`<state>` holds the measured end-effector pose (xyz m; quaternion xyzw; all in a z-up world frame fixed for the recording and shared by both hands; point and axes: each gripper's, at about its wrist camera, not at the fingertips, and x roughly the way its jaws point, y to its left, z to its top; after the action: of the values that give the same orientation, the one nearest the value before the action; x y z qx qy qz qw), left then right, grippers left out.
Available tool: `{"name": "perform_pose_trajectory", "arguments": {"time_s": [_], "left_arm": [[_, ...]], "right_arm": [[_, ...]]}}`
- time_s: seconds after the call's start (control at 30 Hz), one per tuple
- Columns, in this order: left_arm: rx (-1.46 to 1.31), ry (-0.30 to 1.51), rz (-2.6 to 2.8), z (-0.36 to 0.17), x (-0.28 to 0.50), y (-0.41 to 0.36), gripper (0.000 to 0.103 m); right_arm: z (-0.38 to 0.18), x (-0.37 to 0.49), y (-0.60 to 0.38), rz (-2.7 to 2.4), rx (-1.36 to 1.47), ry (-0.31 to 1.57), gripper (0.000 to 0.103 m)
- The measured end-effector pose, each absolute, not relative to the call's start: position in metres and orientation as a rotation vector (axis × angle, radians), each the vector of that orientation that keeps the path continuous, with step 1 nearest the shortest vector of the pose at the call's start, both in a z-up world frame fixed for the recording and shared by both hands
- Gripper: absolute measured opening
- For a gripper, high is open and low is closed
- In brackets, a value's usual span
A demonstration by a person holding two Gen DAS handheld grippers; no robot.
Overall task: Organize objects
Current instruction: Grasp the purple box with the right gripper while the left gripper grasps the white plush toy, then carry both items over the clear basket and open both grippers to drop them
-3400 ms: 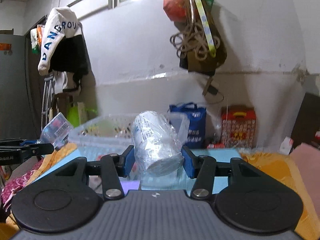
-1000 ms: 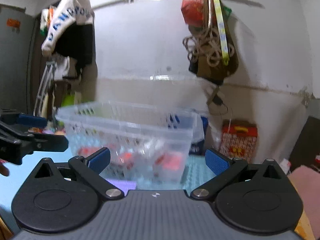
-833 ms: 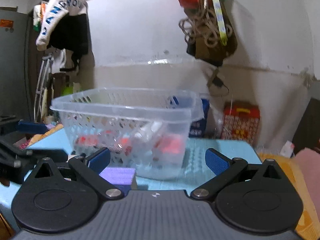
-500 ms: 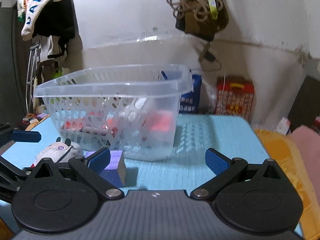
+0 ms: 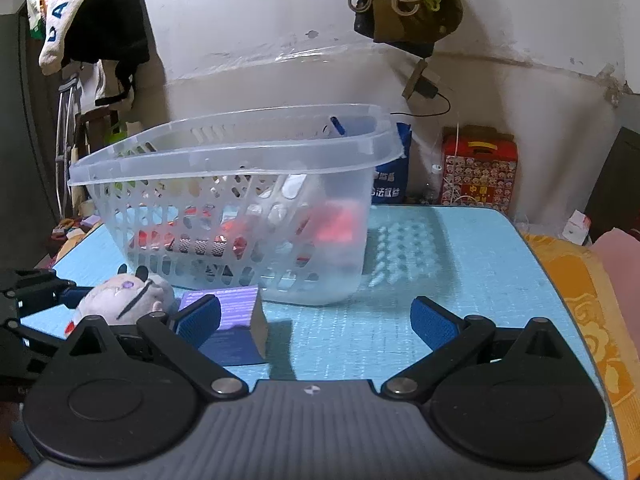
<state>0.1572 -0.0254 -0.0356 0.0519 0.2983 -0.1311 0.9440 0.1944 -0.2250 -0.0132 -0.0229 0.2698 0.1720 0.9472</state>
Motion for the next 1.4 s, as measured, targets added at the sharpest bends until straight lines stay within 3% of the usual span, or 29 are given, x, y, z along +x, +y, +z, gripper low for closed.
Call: {"name": "perform_pose_trajectory", "arguments": {"time_s": [0.53, 0.73, 0.83, 1.4], "left_arm": [[0.059, 0.598, -0.154, -0.027, 0.156, 0.005, 0.071], [0.063, 0.59, -0.16, -0.026, 0.155, 0.005, 0.071], [0.074, 0.589, -0.17, -0.027, 0.154, 0.003, 0.071], [0.112, 0.461, -0.214, -0.009, 0.133, -0.01, 0.071]], "right_arm": [[-0.027, 0.199, -0.187, 0.439, -0.102, 0.612, 0.101], [-0.029, 0.209, -0.18, 0.423, -0.135, 0.634, 0.08], [-0.033, 0.209, -0.176, 0.433, -0.178, 0.641, 0.053], [0.022, 0.165, -0.198, 0.414, -0.242, 0.455, 0.054]]}}
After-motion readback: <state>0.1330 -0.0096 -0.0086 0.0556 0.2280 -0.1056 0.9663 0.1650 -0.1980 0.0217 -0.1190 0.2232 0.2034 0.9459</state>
